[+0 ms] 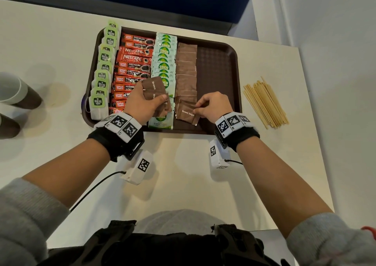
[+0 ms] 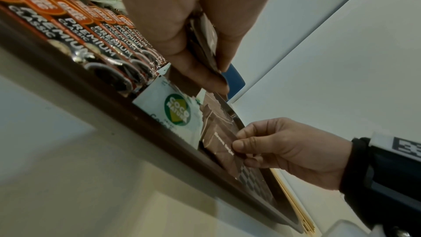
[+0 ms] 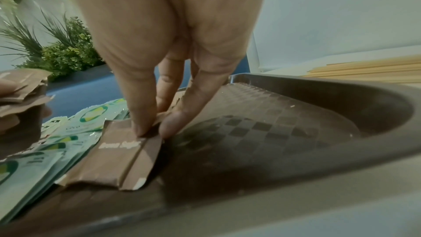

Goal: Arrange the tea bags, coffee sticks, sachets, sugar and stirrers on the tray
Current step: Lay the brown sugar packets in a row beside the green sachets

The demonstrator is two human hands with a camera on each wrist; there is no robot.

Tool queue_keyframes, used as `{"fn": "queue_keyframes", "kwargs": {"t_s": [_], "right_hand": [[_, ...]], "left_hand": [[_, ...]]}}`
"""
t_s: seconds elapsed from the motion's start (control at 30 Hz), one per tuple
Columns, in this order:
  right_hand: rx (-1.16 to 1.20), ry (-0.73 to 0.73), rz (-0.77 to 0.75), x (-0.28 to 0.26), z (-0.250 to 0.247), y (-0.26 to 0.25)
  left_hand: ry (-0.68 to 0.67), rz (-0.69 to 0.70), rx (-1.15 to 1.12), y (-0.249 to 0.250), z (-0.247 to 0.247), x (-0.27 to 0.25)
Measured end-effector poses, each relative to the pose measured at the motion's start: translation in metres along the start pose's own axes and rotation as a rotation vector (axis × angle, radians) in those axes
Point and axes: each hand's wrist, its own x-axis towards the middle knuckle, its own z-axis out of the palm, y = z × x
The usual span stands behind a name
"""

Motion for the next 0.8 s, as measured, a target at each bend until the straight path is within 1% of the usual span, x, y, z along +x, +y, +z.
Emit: {"fn": "queue_keyframes", "kwargs": {"t_s": [0.1,0.23,0.4,0.8], "right_hand": [[0.019,-0.009,0.003,0.0013,-0.0003,-0.0009],[0.007,0.005,-0.032,0.0029,0.0004,-0.0020],[-0.042,-0.002,-0.062,0.0057,0.0000,-0.0038],[-0.010,0.023,-0.081,0.0054,0.0024,-0.0013]], "left_hand": [[0.004,0.009,0.002,0.0028,0.0005,-0.0020],[-0.021,-0.008,-0.063,0.0039,0.0025,-0.0041],[-0.013,-0.011,-0.049,0.0032,0.0014,-0.0038],[-0.021,-0.009,-0.052,0.0030,0.0007,-0.0015]]}}
